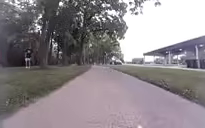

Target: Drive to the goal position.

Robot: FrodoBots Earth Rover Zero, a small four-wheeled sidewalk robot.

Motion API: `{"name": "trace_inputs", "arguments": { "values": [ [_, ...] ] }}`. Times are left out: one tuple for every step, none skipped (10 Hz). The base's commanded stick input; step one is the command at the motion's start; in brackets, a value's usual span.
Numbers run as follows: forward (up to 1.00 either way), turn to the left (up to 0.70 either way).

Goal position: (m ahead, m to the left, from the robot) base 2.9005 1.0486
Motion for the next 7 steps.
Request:
{"name": "trace_inputs", "arguments": {
  "values": [
    [0.70,0.00],
    [0.70,0.00],
    [0.70,0.00],
    [0.70,0.00],
    [0.70,0.00],
    [0.70,0.00],
    [0.70,0.00]
  ]
}}
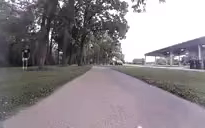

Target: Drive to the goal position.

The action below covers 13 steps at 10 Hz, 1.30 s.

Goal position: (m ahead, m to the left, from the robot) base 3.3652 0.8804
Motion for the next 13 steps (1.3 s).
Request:
{"name": "trace_inputs", "arguments": {
  "values": [
    [0.70,0.00],
    [0.70,0.00],
    [0.70,0.00],
    [0.70,0.00],
    [0.70,0.00],
    [0.70,0.00],
    [0.70,0.00],
    [0.70,0.00],
    [0.70,-0.02],
    [0.70,-0.08],
    [0.70,-0.13],
    [0.70,-0.13],
    [0.70,-0.13]
  ]
}}
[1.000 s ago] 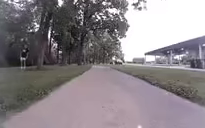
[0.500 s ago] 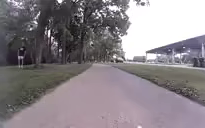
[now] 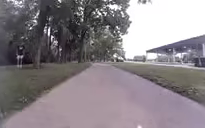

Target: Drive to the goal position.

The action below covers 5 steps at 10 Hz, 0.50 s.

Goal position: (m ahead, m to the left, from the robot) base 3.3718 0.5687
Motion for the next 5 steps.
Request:
{"name": "trace_inputs", "arguments": {
  "values": [
    [0.70,-0.13],
    [0.70,-0.13],
    [0.70,-0.13],
    [0.70,-0.13],
    [0.70,-0.13]
  ]
}}
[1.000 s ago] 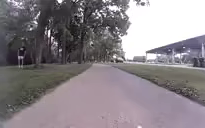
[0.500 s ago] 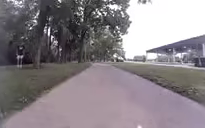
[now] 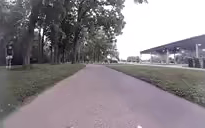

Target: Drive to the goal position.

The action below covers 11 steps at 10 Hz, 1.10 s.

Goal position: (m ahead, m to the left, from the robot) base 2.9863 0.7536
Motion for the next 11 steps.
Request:
{"name": "trace_inputs", "arguments": {
  "values": [
    [0.70,-0.13],
    [0.70,-0.12],
    [0.70,-0.10],
    [0.70,-0.12],
    [0.70,-0.13],
    [0.70,-0.13],
    [0.70,-0.14],
    [0.70,-0.14],
    [0.70,-0.14],
    [0.70,-0.14],
    [0.70,-0.14]
  ]
}}
